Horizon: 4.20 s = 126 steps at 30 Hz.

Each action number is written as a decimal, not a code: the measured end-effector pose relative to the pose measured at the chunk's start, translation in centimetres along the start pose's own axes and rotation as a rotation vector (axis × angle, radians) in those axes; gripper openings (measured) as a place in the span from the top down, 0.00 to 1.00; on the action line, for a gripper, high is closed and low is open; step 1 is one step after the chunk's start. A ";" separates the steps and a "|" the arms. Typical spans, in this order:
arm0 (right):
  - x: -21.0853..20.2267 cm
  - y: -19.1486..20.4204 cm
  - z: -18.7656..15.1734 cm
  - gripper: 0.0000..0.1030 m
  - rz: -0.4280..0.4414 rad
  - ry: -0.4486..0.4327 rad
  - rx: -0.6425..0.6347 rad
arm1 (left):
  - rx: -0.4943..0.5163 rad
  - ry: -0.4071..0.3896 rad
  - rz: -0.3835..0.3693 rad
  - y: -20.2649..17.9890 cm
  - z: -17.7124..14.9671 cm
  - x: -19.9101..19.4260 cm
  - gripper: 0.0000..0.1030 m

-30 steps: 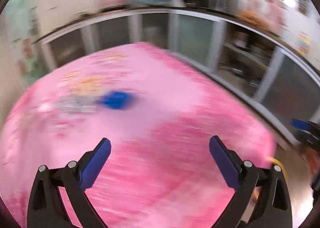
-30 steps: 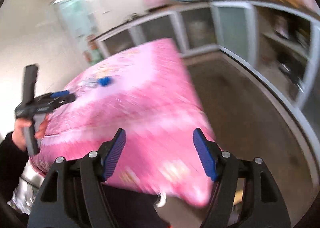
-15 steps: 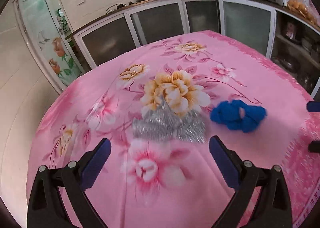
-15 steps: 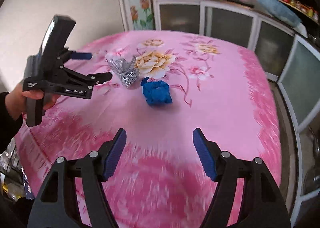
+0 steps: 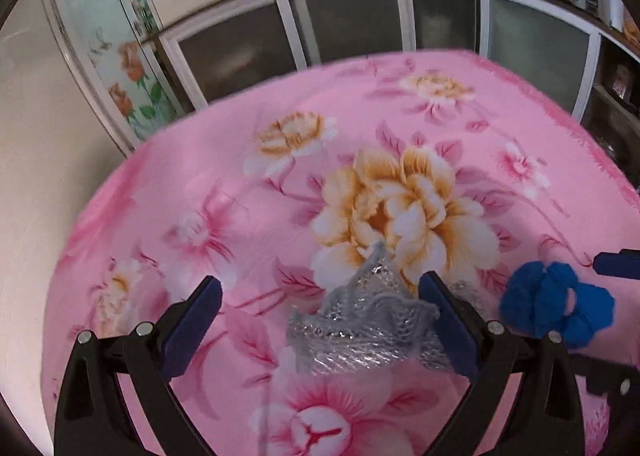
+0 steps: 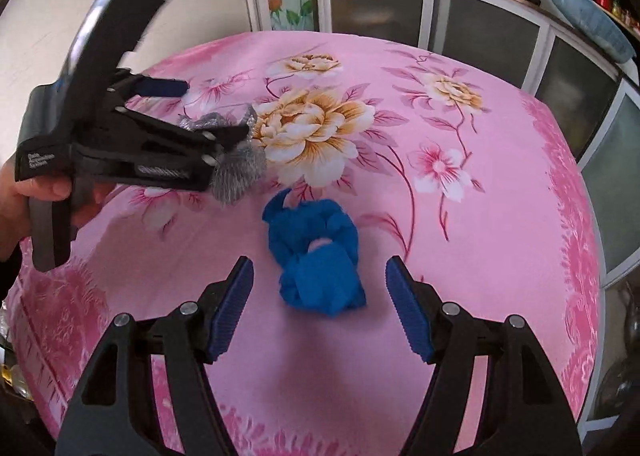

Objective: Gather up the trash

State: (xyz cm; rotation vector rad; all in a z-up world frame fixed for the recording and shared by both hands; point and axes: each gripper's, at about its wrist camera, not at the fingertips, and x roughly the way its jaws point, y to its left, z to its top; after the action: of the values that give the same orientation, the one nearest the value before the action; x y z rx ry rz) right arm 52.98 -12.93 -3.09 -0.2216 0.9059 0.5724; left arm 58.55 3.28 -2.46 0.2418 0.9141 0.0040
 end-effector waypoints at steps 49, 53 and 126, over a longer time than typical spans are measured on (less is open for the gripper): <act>-37.6 -6.2 -47.5 0.86 -0.440 -0.117 0.837 | 0.457 -0.162 -0.893 -38.2 -19.8 -29.1 0.88; -38.1 -6.7 -52.0 0.86 -0.449 -0.123 0.927 | 0.539 -0.111 -0.931 -44.3 -22.3 -29.6 0.88; -49.2 17.8 -44.8 0.08 -1.354 -0.567 0.811 | 0.143 -0.693 -0.692 -21.2 -32.4 -41.6 0.08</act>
State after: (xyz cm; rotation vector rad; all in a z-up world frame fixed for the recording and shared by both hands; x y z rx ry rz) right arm -10.90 -35.11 9.72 0.0969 0.2241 -0.9571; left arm 5.59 -15.10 6.74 0.0368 0.2676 -0.7449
